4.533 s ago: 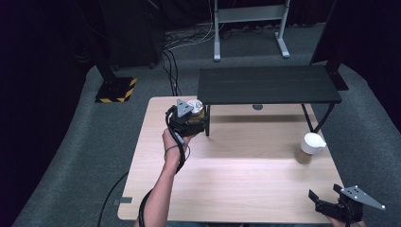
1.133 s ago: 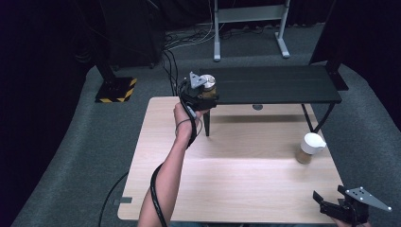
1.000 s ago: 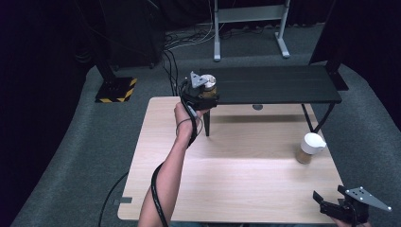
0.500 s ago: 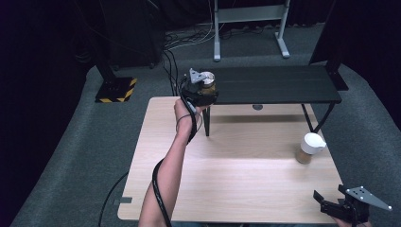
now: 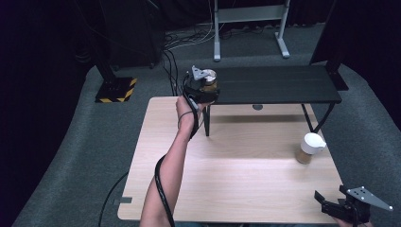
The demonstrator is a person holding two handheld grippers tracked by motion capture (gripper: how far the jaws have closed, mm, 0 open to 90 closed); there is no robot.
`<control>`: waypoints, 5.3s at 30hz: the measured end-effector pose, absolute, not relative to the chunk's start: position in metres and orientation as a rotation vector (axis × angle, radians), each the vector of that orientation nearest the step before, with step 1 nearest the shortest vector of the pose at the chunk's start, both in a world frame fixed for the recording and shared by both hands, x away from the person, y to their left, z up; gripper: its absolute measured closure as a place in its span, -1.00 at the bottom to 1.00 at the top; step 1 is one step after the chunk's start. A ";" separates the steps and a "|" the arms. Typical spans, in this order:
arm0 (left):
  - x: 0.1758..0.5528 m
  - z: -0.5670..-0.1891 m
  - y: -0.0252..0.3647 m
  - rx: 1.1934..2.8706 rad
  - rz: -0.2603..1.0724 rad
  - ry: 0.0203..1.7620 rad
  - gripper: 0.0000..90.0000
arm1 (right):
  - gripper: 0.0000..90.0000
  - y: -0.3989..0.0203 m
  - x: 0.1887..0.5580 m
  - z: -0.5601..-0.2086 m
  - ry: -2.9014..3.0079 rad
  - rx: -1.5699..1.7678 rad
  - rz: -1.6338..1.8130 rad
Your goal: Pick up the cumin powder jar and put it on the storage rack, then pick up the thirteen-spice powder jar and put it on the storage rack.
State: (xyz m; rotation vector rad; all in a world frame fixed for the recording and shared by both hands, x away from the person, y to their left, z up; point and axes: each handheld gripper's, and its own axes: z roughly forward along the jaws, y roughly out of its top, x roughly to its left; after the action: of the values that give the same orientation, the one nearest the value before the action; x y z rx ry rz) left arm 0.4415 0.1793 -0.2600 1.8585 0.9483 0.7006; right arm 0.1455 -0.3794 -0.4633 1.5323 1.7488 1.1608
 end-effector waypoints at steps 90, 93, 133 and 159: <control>0.314 -0.356 0.267 1.787 0.783 1.062 -1.00 | -1.00 -0.375 0.143 -0.458 1.732 1.491 1.196; 0.288 -0.390 0.273 1.775 0.779 1.084 -1.00 | -1.00 -0.374 0.144 -0.458 1.732 1.488 1.195; 0.260 -0.482 0.291 1.783 0.545 1.236 -0.99 | -1.00 -0.352 0.176 -0.466 1.663 1.474 1.189; 0.255 -0.482 0.283 1.817 0.597 1.191 -0.99 | -1.00 -0.341 0.257 -0.494 1.562 1.451 1.188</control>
State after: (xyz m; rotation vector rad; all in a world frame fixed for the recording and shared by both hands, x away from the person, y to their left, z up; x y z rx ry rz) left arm 0.2554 0.2832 -0.4821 1.8173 1.1910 0.5974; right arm 0.2570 -0.3409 -0.4938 1.4513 1.5622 1.1876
